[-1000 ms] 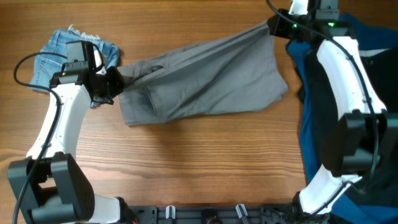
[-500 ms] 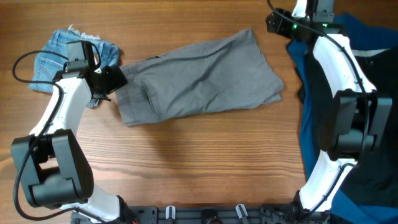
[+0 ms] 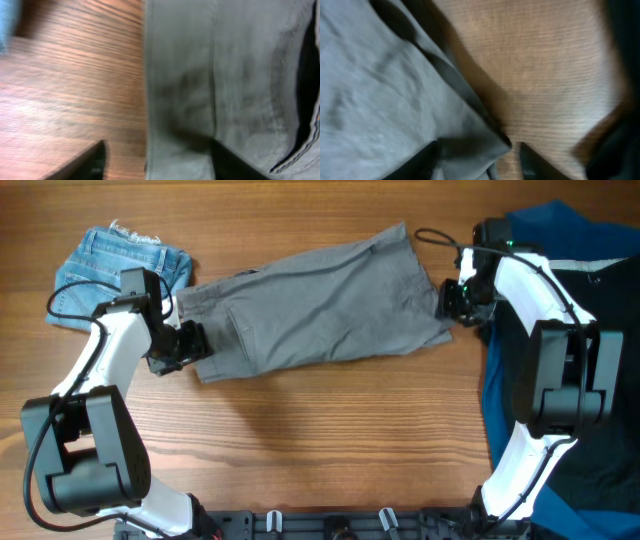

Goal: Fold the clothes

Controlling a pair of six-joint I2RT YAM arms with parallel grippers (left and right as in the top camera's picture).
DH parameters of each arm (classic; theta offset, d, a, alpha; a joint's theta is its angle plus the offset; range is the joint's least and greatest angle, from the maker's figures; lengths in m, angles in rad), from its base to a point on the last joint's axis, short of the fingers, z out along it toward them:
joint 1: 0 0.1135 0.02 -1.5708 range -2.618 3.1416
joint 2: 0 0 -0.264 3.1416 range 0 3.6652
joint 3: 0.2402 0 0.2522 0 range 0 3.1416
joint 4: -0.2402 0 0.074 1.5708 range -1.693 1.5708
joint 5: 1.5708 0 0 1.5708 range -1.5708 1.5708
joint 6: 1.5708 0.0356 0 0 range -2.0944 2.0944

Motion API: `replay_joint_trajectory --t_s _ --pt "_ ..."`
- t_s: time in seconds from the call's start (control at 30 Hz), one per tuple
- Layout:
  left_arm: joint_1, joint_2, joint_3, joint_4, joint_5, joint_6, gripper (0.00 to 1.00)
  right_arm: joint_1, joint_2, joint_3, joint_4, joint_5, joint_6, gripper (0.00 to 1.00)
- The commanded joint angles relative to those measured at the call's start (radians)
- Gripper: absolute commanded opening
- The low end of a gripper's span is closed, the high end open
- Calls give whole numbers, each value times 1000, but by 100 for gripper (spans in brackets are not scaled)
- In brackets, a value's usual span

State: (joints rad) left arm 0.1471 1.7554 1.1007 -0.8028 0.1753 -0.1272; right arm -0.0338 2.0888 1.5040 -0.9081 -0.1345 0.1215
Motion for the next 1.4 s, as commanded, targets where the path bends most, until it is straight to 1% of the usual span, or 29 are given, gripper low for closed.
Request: replay_joint_trajectory --t_s 0.0,0.03,0.07,0.1,0.13,0.17,0.23,0.27,0.3,0.33,0.4,0.43,0.5,0.57,0.6,0.63,0.67,0.73,0.83,0.87,0.9,0.93,0.97,1.07,1.13,1.23,1.27,1.33,1.37 --pt "5 -5 -49 64 87 26 42 3 -15 -42 -5 -23 -16 14" --pt "5 -5 -54 75 85 26 34 3 -15 -42 -16 -22 -17 9" --pt "6 -5 -55 80 80 27 21 2 -15 -42 -42 -10 -4 4" --pt "6 -5 -55 82 45 26 4 0 -18 -42 -101 73 88 4" --pt "7 -5 -55 81 -3 11 4 0 -22 -42 -178 189 195 4" --pt "11 -5 -54 81 -30 10 4 0 -29 -42 -242 269 243 4" --pt "26 -5 -39 72 -51 8 4 0 -46 -42 -303 328 248 6" --pt "39 -5 -16 54 -50 8 4 0 -62 -42 -315 330 244 18" --pt "49 -5 16 30 -50 8 7 0 -82 -40 -328 330 244 33" --pt "53 -5 40 12 -49 8 9 0 -94 -33 -344 330 245 37" --pt "53 -5 125 -42 0 9 32 0 -137 -6 -365 324 234 41" --pt "50 -5 147 -51 45 14 34 0 -156 6 -356 289 194 41" --pt "32 -5 188 -45 193 20 34 0 -210 17 -260 104 35 40" --pt "-2 -5 189 -16 285 20 18 0 -240 16 -115 -163 -70 37" --pt "-28 -5 187 -11 276 20 8 2 -239 13 -44 -252 -67 31" --pt "-50 -5 183 -5 258 19 4 8 -231 5 27 -311 -53 24" --pt "-79 -4 170 7 229 19 4 21 -214 -13 120 -330 -11 17" --pt "-109 3 149 18 187 19 4 40 -182 -27 197 -330 12 10" --pt "-129 28 114 39 175 18 4 73 -90 -27 291 -330 13 6" --pt "-134 41 105 44 175 19 6 81 -51 -27 328 -329 22 5" --pt "-139 60 99 45 174 19 22 83 -11 -27 366 -317 45 4" --pt "-141 81 97 44 174 19 33 82 29 -27 400 -280 92 4" --pt "-141 104 97 43 175 19 40 77 71 -27 441 -245 150 4" --pt "-141 144 97 59 174 19 50 40 146 -27 584 -186 237 4" --pt "-140 157 97 71 163 19 55 -6 147 -25 629 -66 358 4" --pt "-140 157 97 87 159 19 61 -74 143 -15 595 -105 439 4" --pt "-137 157 97 94 159 19 64 -96 137 -15 573 -186 418 5" --pt "-123 156 110 88 172 19 71 -125 102 -15 511 -373 305 13" --pt "-115 154 127 70 192 19 72 -130 73 -15 466 -428 253 16"
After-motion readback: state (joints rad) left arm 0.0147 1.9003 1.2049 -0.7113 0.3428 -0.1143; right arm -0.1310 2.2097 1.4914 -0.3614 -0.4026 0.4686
